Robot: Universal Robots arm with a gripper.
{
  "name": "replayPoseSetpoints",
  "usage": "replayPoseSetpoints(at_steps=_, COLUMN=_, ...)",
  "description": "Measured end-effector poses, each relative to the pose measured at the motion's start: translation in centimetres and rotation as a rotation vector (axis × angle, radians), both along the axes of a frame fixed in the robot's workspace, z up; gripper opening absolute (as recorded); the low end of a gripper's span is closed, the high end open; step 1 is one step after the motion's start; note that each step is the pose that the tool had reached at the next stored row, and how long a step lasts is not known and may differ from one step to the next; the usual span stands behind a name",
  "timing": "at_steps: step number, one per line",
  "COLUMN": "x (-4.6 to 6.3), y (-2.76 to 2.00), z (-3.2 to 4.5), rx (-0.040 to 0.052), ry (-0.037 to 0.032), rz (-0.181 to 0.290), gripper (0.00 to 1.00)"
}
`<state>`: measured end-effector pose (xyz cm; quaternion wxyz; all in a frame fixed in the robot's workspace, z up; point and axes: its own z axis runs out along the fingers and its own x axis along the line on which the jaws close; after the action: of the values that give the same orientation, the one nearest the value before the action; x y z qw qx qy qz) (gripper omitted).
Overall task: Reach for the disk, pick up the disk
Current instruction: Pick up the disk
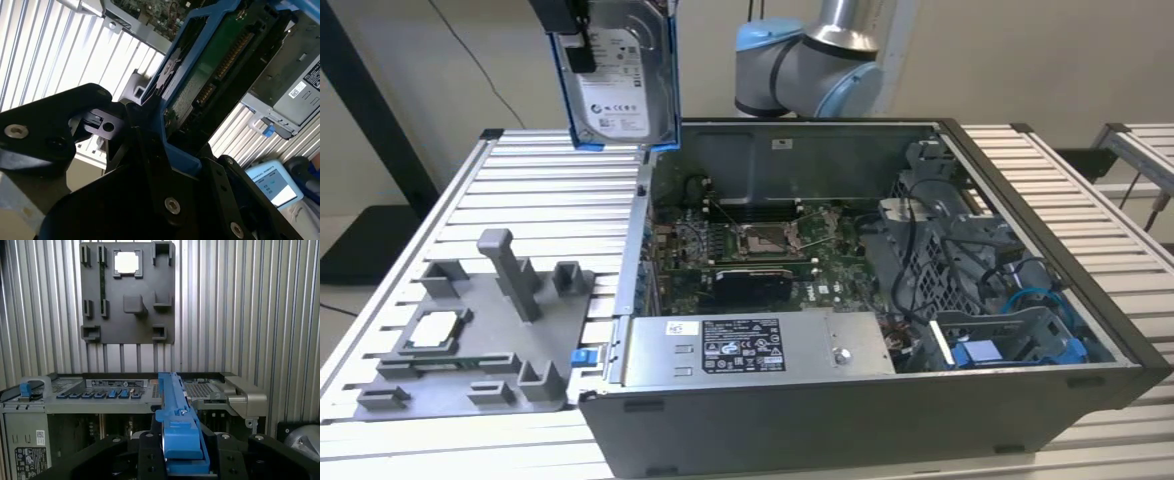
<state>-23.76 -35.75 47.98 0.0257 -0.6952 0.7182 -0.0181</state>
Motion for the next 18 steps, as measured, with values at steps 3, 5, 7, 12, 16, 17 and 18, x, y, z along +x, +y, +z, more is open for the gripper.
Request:
replayPoseSetpoints(at_steps=3, x=0.7, y=-0.01, z=0.00, rx=0.0000, ry=-0.0001, rz=0.000, gripper=0.00)
replayPoseSetpoints(at_steps=5, x=1.2, y=-0.01, z=0.00, rx=0.0000, ry=0.0000, rz=0.000, gripper=0.00)
replayPoseSetpoints(at_steps=7, x=1.6, y=-0.01, z=0.00, rx=0.0000, ry=0.0000, rz=0.000, gripper=0.00)
replayPoseSetpoints(at_steps=12, x=2.8, y=-0.01, z=0.00, rx=0.0000, ry=0.0000, rz=0.000, gripper=0.00)
replayPoseSetpoints(at_steps=16, x=3.8, y=-0.02, z=0.00, rx=0.0000, ry=0.0000, rz=0.000, gripper=0.00)
replayPoseSetpoints(at_steps=17, x=4.0, y=-0.02, z=0.00, rx=0.0001, ry=-0.0001, rz=0.000, gripper=0.00)
replayPoseSetpoints(at_steps=18, x=4.2, y=-0.02, z=0.00, rx=0.0000, ry=0.0000, rz=0.000, gripper=0.00)
